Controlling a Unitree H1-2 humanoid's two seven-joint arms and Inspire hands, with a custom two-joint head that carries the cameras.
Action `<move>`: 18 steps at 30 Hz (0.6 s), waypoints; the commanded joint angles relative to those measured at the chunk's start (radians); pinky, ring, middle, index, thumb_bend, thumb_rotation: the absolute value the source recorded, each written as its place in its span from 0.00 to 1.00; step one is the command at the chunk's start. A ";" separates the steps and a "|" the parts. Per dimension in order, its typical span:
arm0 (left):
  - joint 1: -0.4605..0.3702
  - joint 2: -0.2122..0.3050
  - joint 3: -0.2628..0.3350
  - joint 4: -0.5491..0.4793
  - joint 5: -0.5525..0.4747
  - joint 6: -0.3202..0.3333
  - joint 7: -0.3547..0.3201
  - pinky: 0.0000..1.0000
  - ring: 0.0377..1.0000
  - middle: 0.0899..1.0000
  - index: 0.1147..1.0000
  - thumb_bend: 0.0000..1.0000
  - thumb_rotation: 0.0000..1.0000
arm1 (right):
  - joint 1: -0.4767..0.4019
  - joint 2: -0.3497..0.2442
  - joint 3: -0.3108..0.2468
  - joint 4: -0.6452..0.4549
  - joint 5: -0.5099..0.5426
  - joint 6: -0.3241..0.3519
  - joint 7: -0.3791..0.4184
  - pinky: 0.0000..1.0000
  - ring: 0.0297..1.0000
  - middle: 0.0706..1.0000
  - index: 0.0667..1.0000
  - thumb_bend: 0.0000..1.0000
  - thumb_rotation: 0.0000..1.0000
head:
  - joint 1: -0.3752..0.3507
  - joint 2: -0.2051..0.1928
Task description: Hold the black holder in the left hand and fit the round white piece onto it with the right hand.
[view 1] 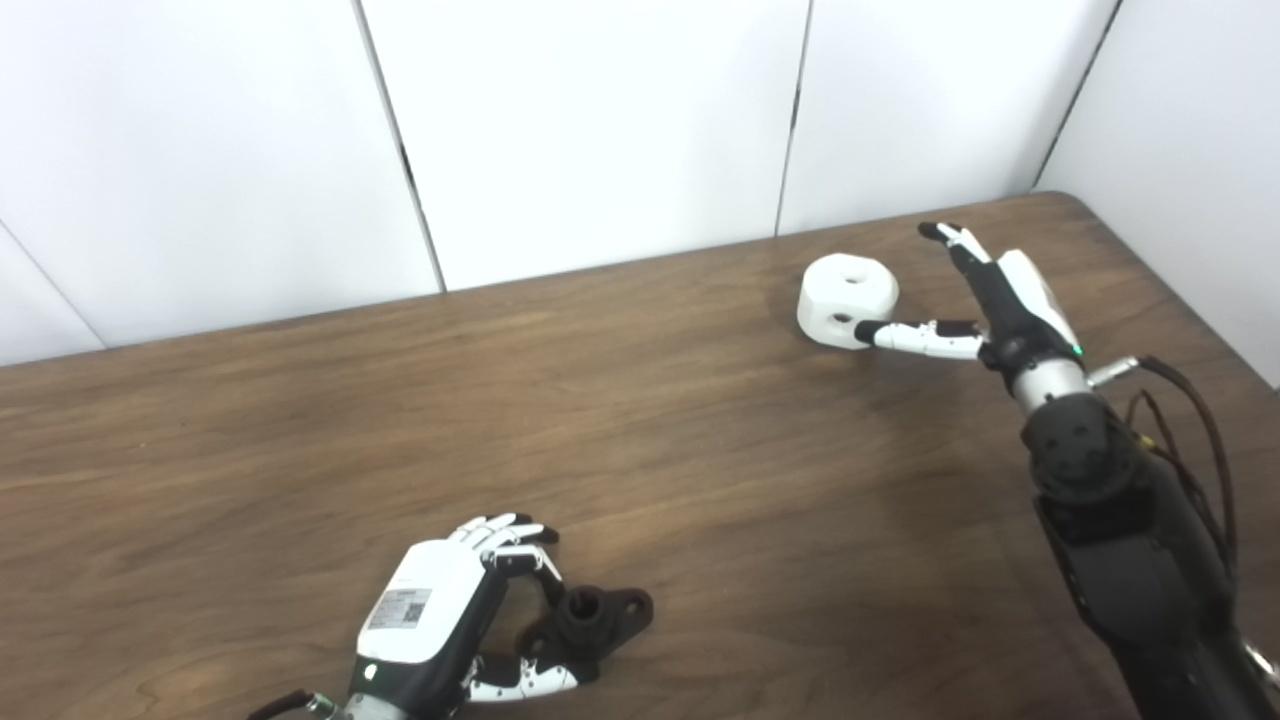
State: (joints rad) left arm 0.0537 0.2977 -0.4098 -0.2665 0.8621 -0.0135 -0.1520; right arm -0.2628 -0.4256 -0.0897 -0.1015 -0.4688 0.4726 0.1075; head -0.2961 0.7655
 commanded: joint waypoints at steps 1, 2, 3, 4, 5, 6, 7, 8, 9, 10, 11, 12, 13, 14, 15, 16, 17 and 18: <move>0.033 0.039 0.015 0.049 0.008 0.038 -0.053 0.86 0.87 0.78 0.42 0.52 0.06 | -0.062 -0.039 0.010 0.002 -0.020 -0.004 0.007 0.91 0.97 0.96 0.91 0.76 0.38 | -0.002 0.001; 0.032 0.039 0.016 0.050 0.007 0.036 -0.053 0.86 0.87 0.79 0.42 0.52 0.06 | -0.070 -0.043 0.018 0.014 -0.023 -0.005 0.010 0.92 0.98 0.95 0.90 0.77 0.37 | -0.002 0.001; 0.033 0.040 0.017 0.050 0.006 0.036 -0.053 0.86 0.87 0.79 0.42 0.52 0.06 | -0.079 -0.044 0.023 0.025 -0.030 -0.004 0.016 0.92 0.98 0.95 0.90 0.77 0.37 | -0.003 0.001; 0.033 0.040 0.018 0.050 0.006 0.036 -0.053 0.86 0.87 0.79 0.42 0.52 0.06 | -0.087 -0.040 0.025 0.035 -0.041 -0.004 0.023 0.93 0.99 0.95 0.89 0.78 0.37 | -0.003 0.001; 0.034 0.039 0.018 0.049 0.007 0.037 -0.054 0.86 0.87 0.78 0.42 0.52 0.06 | -0.095 -0.036 0.026 0.046 -0.052 -0.004 0.029 0.93 0.99 0.95 0.89 0.78 0.36 | -0.003 0.001; 0.034 0.039 0.018 0.049 0.008 0.038 -0.055 0.86 0.87 0.78 0.42 0.52 0.06 | -0.104 -0.032 0.026 0.059 -0.061 -0.003 0.036 0.93 1.00 0.96 0.89 0.78 0.35 | -0.002 0.000; 0.034 0.038 0.018 0.048 0.009 0.040 -0.057 0.86 0.87 0.78 0.42 0.52 0.06 | -0.115 -0.026 0.026 0.077 -0.065 -0.003 0.037 0.93 1.00 0.96 0.89 0.78 0.35 | 0.001 -0.001; 0.033 0.038 0.018 0.048 0.009 0.041 -0.058 0.86 0.87 0.78 0.42 0.52 0.06 | -0.123 -0.023 0.026 0.090 -0.068 -0.003 0.039 0.94 1.00 0.97 0.89 0.79 0.34 | 0.003 0.000; 0.033 0.037 0.019 0.048 0.008 0.041 -0.058 0.86 0.87 0.79 0.42 0.52 0.06 | -0.129 -0.020 0.026 0.102 -0.068 -0.003 0.037 0.95 1.00 0.97 0.89 0.79 0.34 | 0.003 0.000; 0.033 0.036 0.019 0.048 0.008 0.042 -0.058 0.87 0.87 0.79 0.42 0.52 0.06 | -0.133 -0.018 0.026 0.113 -0.066 -0.003 0.034 0.96 1.00 0.97 0.89 0.79 0.33 | 0.005 -0.002; 0.033 0.035 0.020 0.049 0.008 0.041 -0.057 0.87 0.87 0.79 0.42 0.52 0.06 | -0.137 -0.017 0.028 0.124 -0.065 -0.003 0.031 0.96 1.00 0.97 0.89 0.79 0.33 | 0.005 -0.002; 0.033 0.035 0.020 0.050 0.008 0.040 -0.054 0.86 0.87 0.79 0.42 0.52 0.06 | -0.143 -0.018 0.033 0.140 -0.065 -0.004 0.024 0.97 1.00 0.98 0.89 0.80 0.33 | 0.005 -0.003; 0.033 0.034 0.020 0.050 0.009 0.040 -0.054 0.86 0.87 0.78 0.42 0.52 0.06 | -0.148 -0.019 0.037 0.154 -0.064 -0.004 0.020 0.96 1.00 0.98 0.89 0.80 0.33 | 0.006 -0.003; 0.033 0.033 0.020 0.050 0.011 0.040 -0.053 0.86 0.87 0.79 0.42 0.52 0.06 | -0.152 -0.019 0.040 0.164 -0.063 -0.005 0.016 0.96 1.00 0.98 0.88 0.80 0.32 | 0.006 -0.003; 0.034 0.032 0.020 0.049 0.013 0.041 -0.053 0.86 0.87 0.78 0.42 0.52 0.06 | -0.155 -0.020 0.042 0.171 -0.061 -0.005 0.014 0.96 1.00 0.98 0.88 0.80 0.32 | 0.006 -0.004; 0.034 0.031 0.021 0.047 0.013 0.043 -0.054 0.86 0.87 0.78 0.42 0.52 0.06 | -0.158 -0.021 0.045 0.178 -0.061 -0.005 0.013 0.96 1.00 0.98 0.88 0.80 0.31 | 0.007 -0.003; 0.035 0.030 0.021 0.045 0.013 0.046 -0.056 0.86 0.87 0.78 0.42 0.52 0.06 | -0.160 -0.023 0.047 0.185 -0.060 -0.005 0.011 0.96 1.00 0.99 0.88 0.80 0.32 | 0.007 -0.004; 0.036 0.029 0.022 0.043 0.013 0.049 -0.059 0.86 0.87 0.78 0.42 0.52 0.06 | -0.163 -0.024 0.050 0.193 -0.059 -0.006 0.009 0.96 1.00 0.99 0.88 0.80 0.31 | 0.007 -0.004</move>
State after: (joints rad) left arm 0.0545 0.2979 -0.3985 -0.2666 0.8585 -0.0156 -0.1540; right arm -0.3714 -0.4299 -0.0365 0.1044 -0.5227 0.4733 0.1452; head -0.2899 0.7609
